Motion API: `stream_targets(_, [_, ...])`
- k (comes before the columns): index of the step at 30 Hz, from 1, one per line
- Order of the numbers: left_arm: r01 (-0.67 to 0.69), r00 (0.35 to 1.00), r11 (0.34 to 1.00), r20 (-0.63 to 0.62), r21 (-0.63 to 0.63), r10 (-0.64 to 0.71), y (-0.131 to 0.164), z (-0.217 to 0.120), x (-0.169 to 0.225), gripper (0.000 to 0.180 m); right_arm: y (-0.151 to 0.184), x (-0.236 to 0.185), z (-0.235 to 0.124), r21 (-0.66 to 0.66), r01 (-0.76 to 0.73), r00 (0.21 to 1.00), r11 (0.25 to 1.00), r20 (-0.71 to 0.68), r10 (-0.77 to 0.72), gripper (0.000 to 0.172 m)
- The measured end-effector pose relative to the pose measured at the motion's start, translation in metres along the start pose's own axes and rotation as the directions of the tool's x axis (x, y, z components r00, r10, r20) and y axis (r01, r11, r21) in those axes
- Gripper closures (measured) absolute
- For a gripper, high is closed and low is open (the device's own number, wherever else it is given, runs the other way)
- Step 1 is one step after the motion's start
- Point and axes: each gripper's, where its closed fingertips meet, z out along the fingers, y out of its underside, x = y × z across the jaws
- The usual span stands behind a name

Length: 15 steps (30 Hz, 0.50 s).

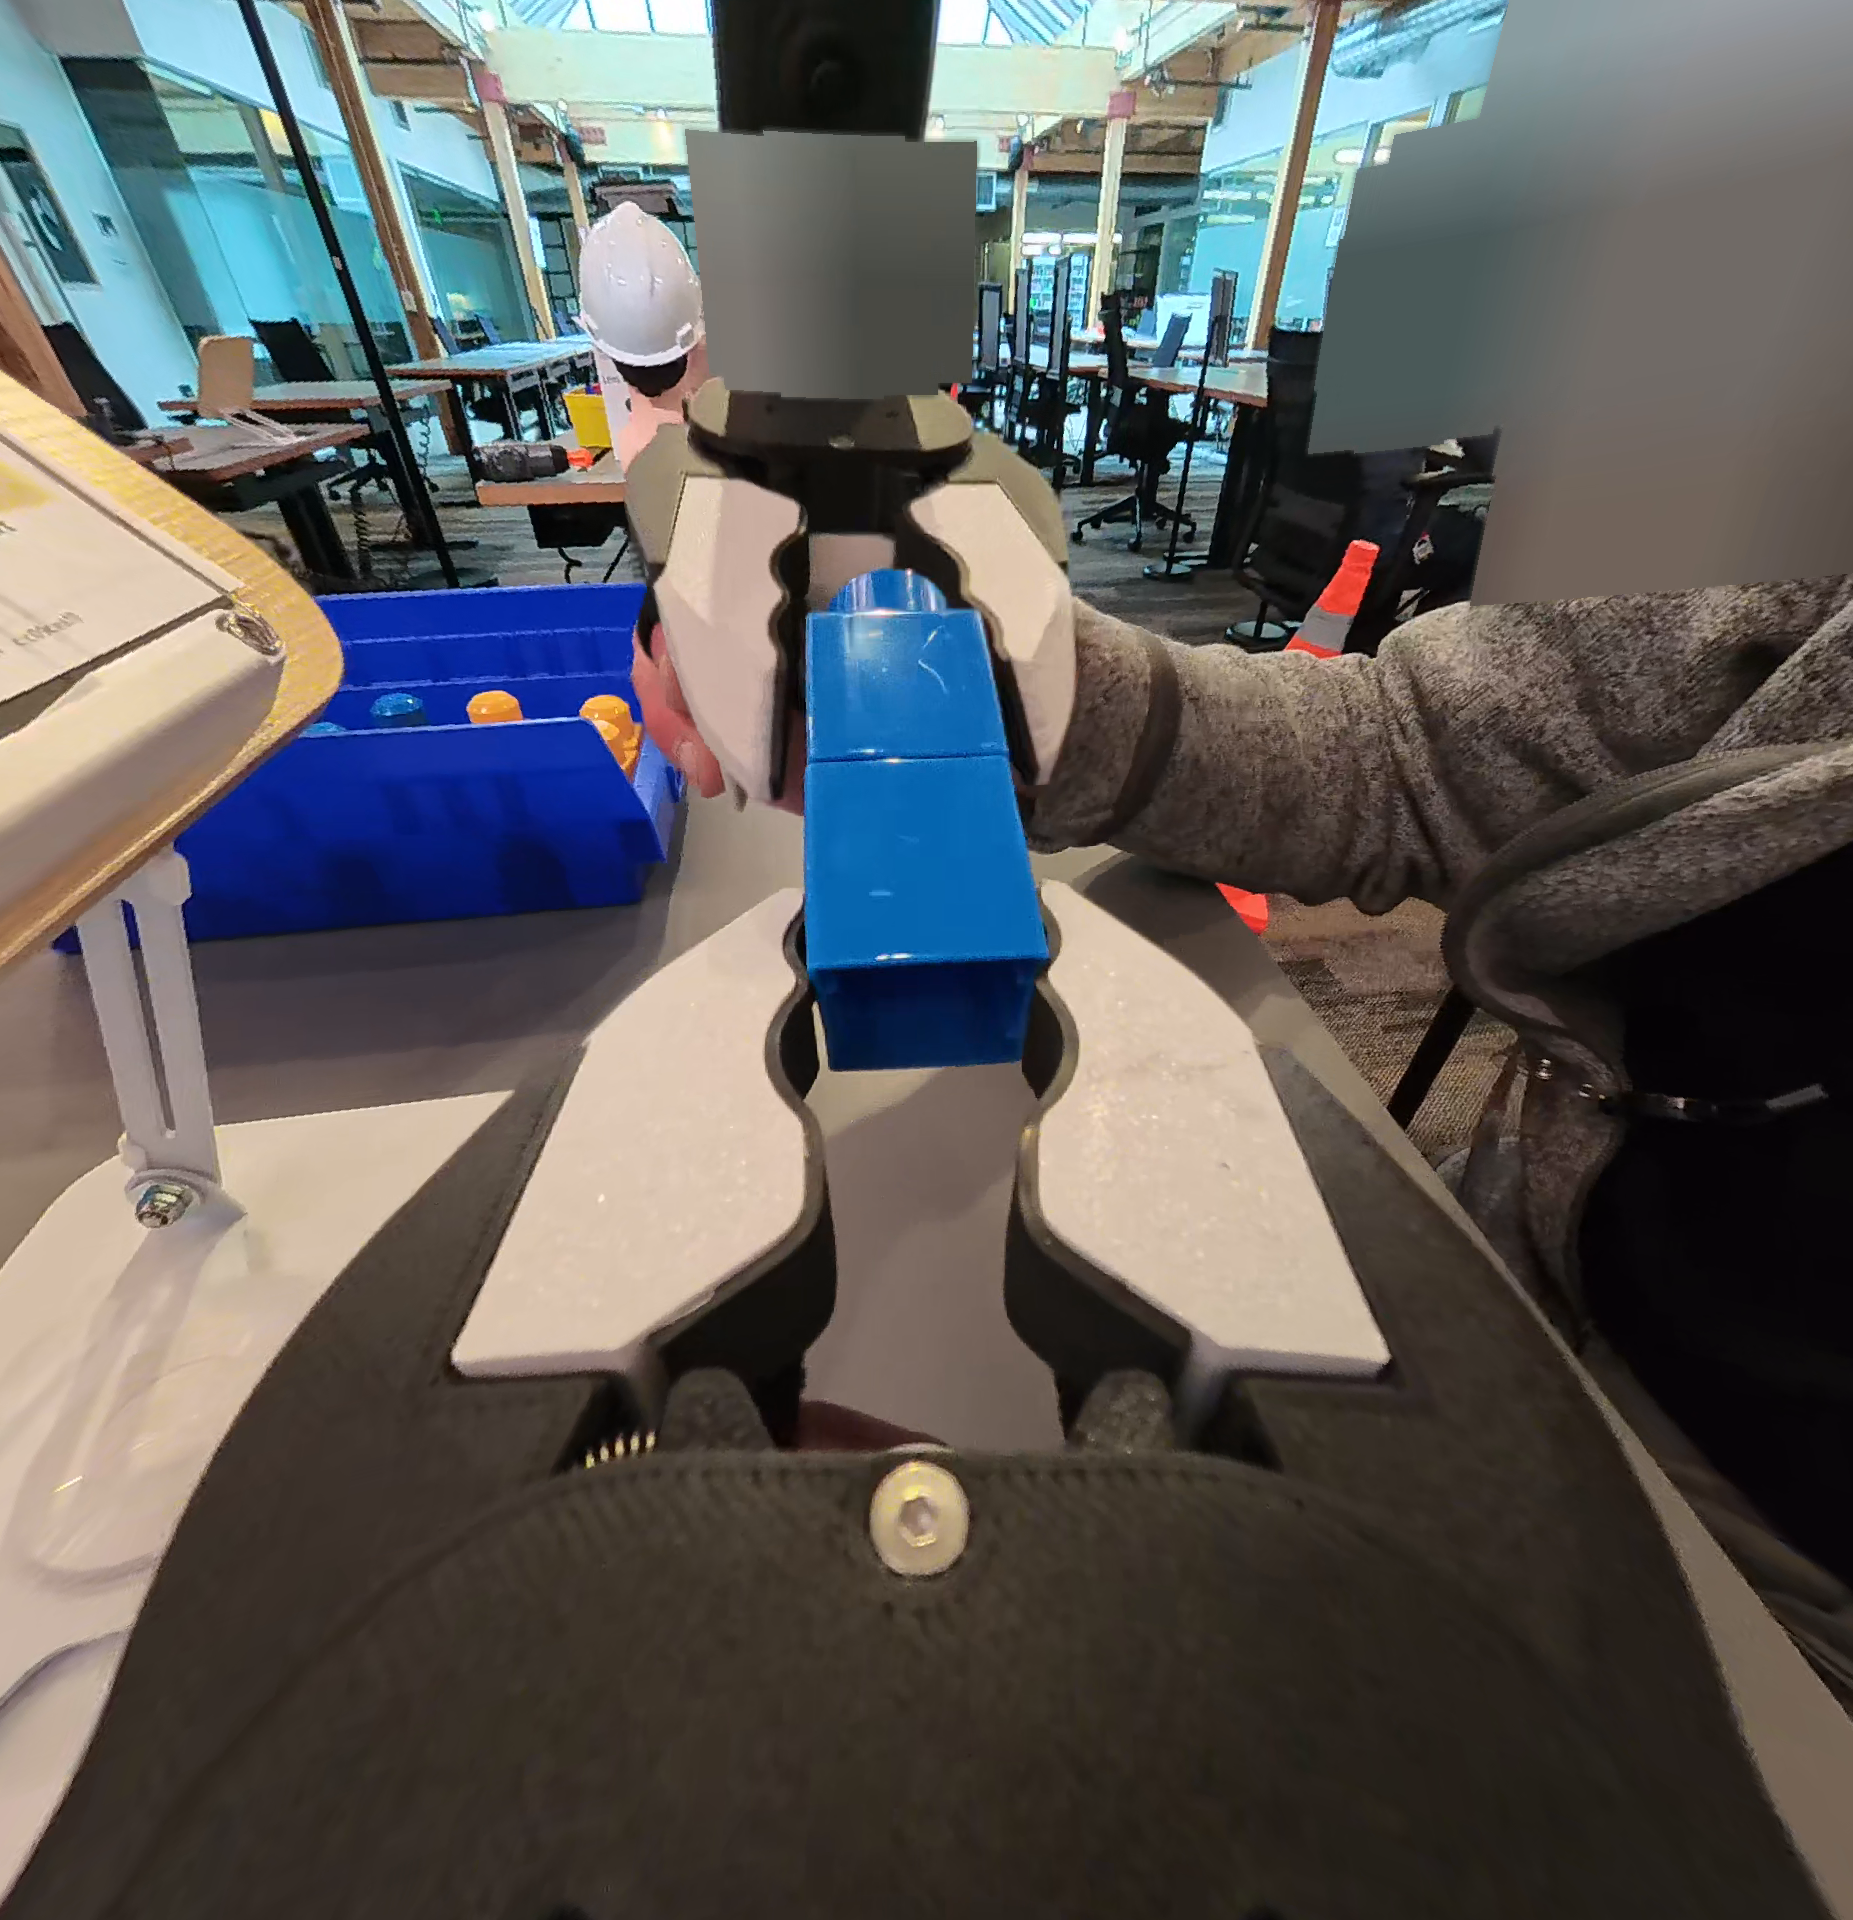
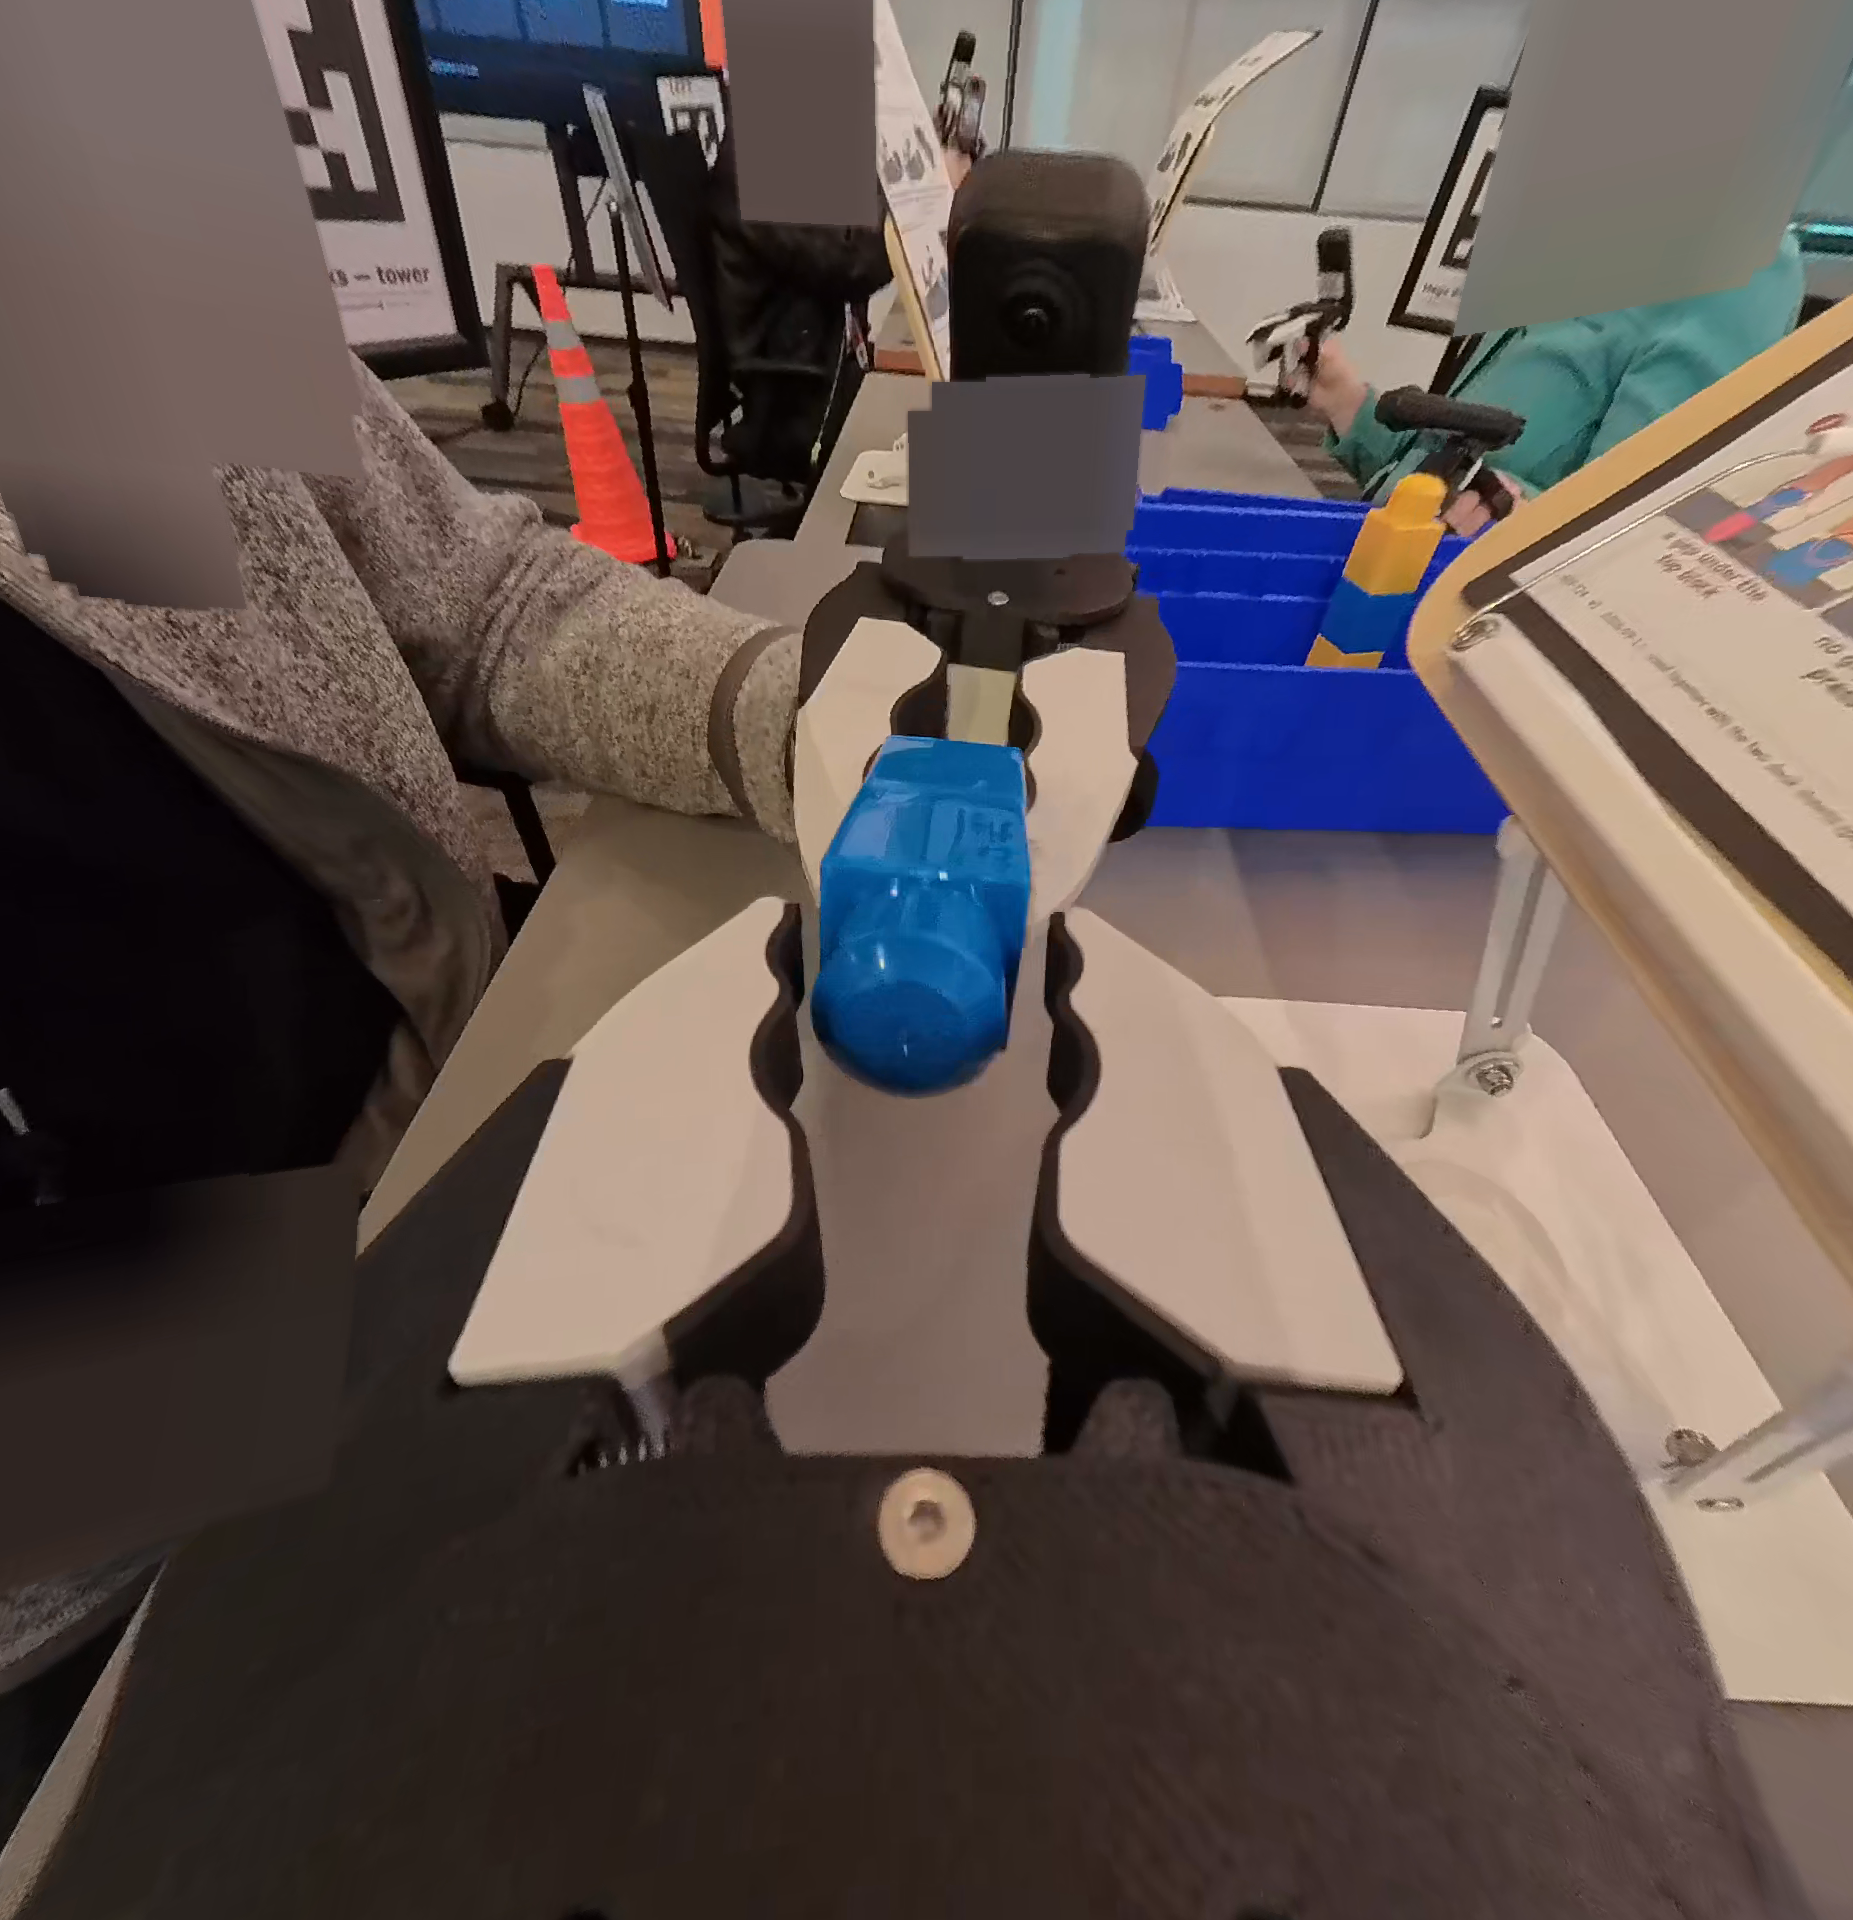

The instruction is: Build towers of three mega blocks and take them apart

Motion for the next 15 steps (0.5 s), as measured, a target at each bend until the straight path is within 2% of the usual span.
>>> stream_targets(1, [-0.003,1.000,1.000,0.005,-0.012,0.003,0.002,0.001,0.000,0.144,0.001,0.000,0.003,-0.013,0.013,1.000,1.000,-0.005,-0.013,0.131])
stream_targets(2, [-0.004,1.000,1.000,0.015,-0.005,0.004,0.001,0.001,-0.001,0.144,0.001,0.000,0.004,-0.015,0.032,0.999,0.999,-0.023,-0.032,0.135])
stream_targets(11, [-0.075,0.996,0.997,0.052,0.007,0.074,-0.004,-0.003,0.000,0.145,-0.004,-0.002,0.003,-0.043,0.067,0.996,0.997,-0.062,-0.069,0.135])
stream_targets(13, [-0.045,0.998,0.996,0.055,0.071,0.041,-0.015,-0.017,-0.003,0.145,-0.018,0.002,-0.019,0.028,0.071,0.992,0.997,-0.106,-0.067,0.135])
stream_targets(15, [-0.061,0.993,0.995,0.101,0.081,0.053,-0.020,-0.030,-0.011,0.145,-0.016,0.014,-0.049,0.015,0.072,0.976,0.997,-0.206,-0.068,0.135])
